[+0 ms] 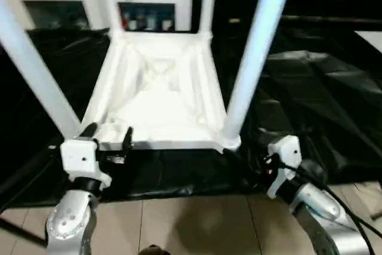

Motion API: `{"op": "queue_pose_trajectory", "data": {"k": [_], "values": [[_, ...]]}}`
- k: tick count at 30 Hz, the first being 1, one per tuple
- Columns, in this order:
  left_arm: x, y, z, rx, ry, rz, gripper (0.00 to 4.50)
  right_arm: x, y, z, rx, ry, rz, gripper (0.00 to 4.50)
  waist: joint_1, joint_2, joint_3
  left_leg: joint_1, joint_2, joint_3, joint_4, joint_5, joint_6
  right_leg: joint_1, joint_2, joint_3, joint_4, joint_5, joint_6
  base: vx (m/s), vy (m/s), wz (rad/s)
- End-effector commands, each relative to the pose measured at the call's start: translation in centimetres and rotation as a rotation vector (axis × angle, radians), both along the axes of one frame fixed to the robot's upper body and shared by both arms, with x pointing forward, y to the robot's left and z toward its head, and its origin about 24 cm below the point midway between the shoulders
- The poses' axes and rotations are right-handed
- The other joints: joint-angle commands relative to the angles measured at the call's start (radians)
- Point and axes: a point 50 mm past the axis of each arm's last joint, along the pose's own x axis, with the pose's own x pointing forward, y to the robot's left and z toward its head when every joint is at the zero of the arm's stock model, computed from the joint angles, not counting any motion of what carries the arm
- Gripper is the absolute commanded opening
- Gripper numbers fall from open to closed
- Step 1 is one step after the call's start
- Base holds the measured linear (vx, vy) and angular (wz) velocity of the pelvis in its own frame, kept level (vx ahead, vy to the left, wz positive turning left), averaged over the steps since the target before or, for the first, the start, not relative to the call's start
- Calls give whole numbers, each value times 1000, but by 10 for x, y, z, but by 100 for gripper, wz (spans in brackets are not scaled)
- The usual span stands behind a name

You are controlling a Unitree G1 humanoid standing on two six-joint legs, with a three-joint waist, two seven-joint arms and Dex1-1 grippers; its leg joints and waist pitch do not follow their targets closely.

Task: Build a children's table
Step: Flip table

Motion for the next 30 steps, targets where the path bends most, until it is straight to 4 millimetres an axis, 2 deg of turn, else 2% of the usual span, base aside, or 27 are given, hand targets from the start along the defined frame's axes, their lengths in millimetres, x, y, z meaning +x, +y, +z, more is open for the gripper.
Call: {"op": "queue_pose_trajectory", "data": {"k": [1, 2, 3, 4, 5, 6, 7, 8, 9, 10, 11, 12, 13, 14, 15, 16, 17, 18, 19, 20, 21, 22, 24, 25, 26, 27, 30], "values": [[-2, 1, 0, -22, 2, 28, 448, -2, -7, 3, 42, -5, -11, 315, -16, 26, -47, 88, 238, -159, -161, -368, 97, -60, -26, 67, 46, -94, -10, 87, -260, 63], [-2, 2, 0, -20, 6, 33, 448, -3, -7, 3, 51, -1, -13, 315, 4, 26, -47, 66, 197, -112, -155, -285, 158, -61, -28, 81, 20, -48, -19, 57, -211, 35], [-2, 3, 0, -21, 4, 34, 448, -4, -8, 3, 68, 11, -19, 315, -2, 10, -51, 59, 169, -97, -144, -256, 188, -50, -38, 99, -12, -17, -40, 38, -257, 18], [-3, 4, -4, -1, 45, 35, 448, -7, -8, 2, 64, 14, -16, 315, 12, -19, -53, 6, 94, -34, -68, -178, 200, -11, -113, 157, -114, 77, -145, 18, -140, 5], [-2, 5, -5, -17, 41, 27, 448, -8, -7, 2, 58, 11, -10, 315, 45, -51, -44, -3, 59, 51, 17, -61, 124, 6, -179, 173, -154, 87, -4, 31, -262, 5], [-2, 5, -5, -16, 45, 22, 448, -9, -6, 3, 57, 9, -7, 315, 45, -51, -44, -3, 59, 51, 17, -61, 124, 6, -179, 173, -154, 87, -4, 19, -228, -8], [-2, 6, -5, -9, 44, 18, 448, -11, -5, 2, 61, 14, -6, 315, 65, -74, -59, -24, 71, 62, 12, -20, 44, 28, -157, 185, -127, 97, 338, 20, -292, -5], [-2, 6, -5, -7, 43, 17, 448, -11, -5, 2, 62, 16, -5, 315, 71, -74, -61, -29, 71, 66, 17, -38, 48, 32, -156, 194, -125, 129, 380, 6, -170, -4], [-2, 7, -4, 10, 37, 10, 448, -12, -4, 1, 65, 20, -1, 315, 76, -66, -65, -38, 77, 62, 45, -90, 60, 45, -184, 210, -119, 228, 338, -5, -87, 4], [-2, 8, -4, 26, 33, 9, 448, -12, -3, 1, 65, 21, 1, 315, 81, -62, -65, -45, 78, 58, 60, -102, 58, 49, -199, 219, -121, 269, 297, 0, 0, 0], [-2, 10, -4, 30, 34, 16, 448, -12, -3, 1, 65, 22, -1, 315, 86, -54, -61, -37, 96, 47, 61, -121, 31, 43, -206, 218, -122, 320, 166, 0, 0, 0], [-2, 10, -4, 30, 34, 16, 448, -12, -3, 1, 65, 22, -1, 315, 86, -48, -58, -28, 107, 43, 46, -120, 22, 41, -198, 205, -125, 306, 92, -28, 70, 8], [-2, 19, -5, 27, 44, 61, 448, -12, -4, 1, 68, 17, -13, 315, 76, -12, -63, 24, 160, 48, -66, -45, 33, 25, -82, 119, -86, 227, -83, -28, 70, 8], [-2, 19, -5, 27, 44, 61, 448, -12, -4, 1, 68, 17, -13, 315, 76, -12, -63, 24, 160, 48, -66, -45, 33, 25, -82, 119, -86, 227, -83, -30, 130, 7], [-2, 24, -4, 16, 46, 79, 448, -12, -4, 1, 68, 16, -20, 315, 57, 13, -72, 82, 218, 17, -91, -51, 124, -32, -27, 80, -30, 114, -123, -32, 144, 10], [-3, 30, -3, 18, 48, 89, 448, -11, -5, 2, 64, 5, -20, 315, 49, 24, -65, 70, 229, 9, -105, -127, 131, -31, -32, 74, -24, 28, -121, -32, 144, 10], [-4, 33, -2, 20, 49, 92, 448, -11, -5, 3, 60, -3, -19, 315, 46, 20, -55, 60, 209, 23, -115, -265, 68, -27, -42, 76, -43, 14, -110, -44, 131, 10], [-6, 37, -2, 27, 54, 94, 448, -10, -5, 3, 53, -8, -13, 315, 42, 9, -53, 57, 197, 33, -116, -323, 41, -22, -54, 80, -60, 17, -108, -50, 100, 6], [-6, 39, -1, 30, 55, 93, 448, -9, -5, 3, 51, -10, -10, 315, 46, 4, -48, 53, 180, 52, -118, -413, -15, -17, -79, 96, -83, -14, -103, -50, 100, 6], [-7, 41, 0, 31, 54, 92, 448, -9, -5, 3, 50, -11, -8, 315, 46, -4, -46, 52, 177, 60, -119, -443, -36, -16, -87, 101, -92, -48, -96, -58, 61, 3], [-6, 44, 2, 25, 50, 83, 448, -7, -4, 4, 61, -11, -4, 315, 47, -18, -43, 51, 173, 70, -122, -483, -68, -16, -96, 107, -103, -147, -75, -67, 39, -1], [-6, 44, 4, 21, 48, 76, 450, -7, -4, 4, 74, -6, -4, 332, 49, -13, -45, 52, 171, 71, -122, -513, -94, -22, -99, 111, -108, -230, -59, -67, 39, -1], [3, 50, 9, 3, 60, 57, 450, -4, -1, 7, 124, -2, 13, 344, 48, -27, -45, 50, 169, 75, -124, -522, -111, -26, -100, 113, -115, -285, -42, -71, 11, -5], [7, 52, 10, 8, 64, 57, 450, -4, 0, 7, 134, -1, 22, 358, 52, -21, -43, 58, 167, 77, -123, -544, -120, -39, -99, 115, -119, -323, -33, -71, 0, -4], [11, 54, 12, 0, 72, 53, 450, -3, 1, 8, 136, -5, 33, 358, 50, -29, -41, 59, 168, 79, -124, -551, -120, -42, -99, 116, -123, -337, -28, -62, -19, 0], [16, 55, 13, -9, 77, 49, 450, -3, 2, 8, 138, -6, 38, 366, 54, -28, -40, 61, 167, 79, -124, -553, -126, -43, -101, 117, -126, -360, -23, -51, -20, 0], [31, 58, 15, -23, 97, 48, 450, 0, 5, 9, 139, -10, 63, 384, 53, -40, -40, 53, 165, 83, -130, -516, -122, -34, -105, 116, -130, -392, -12, -17, -7, 0]]}}
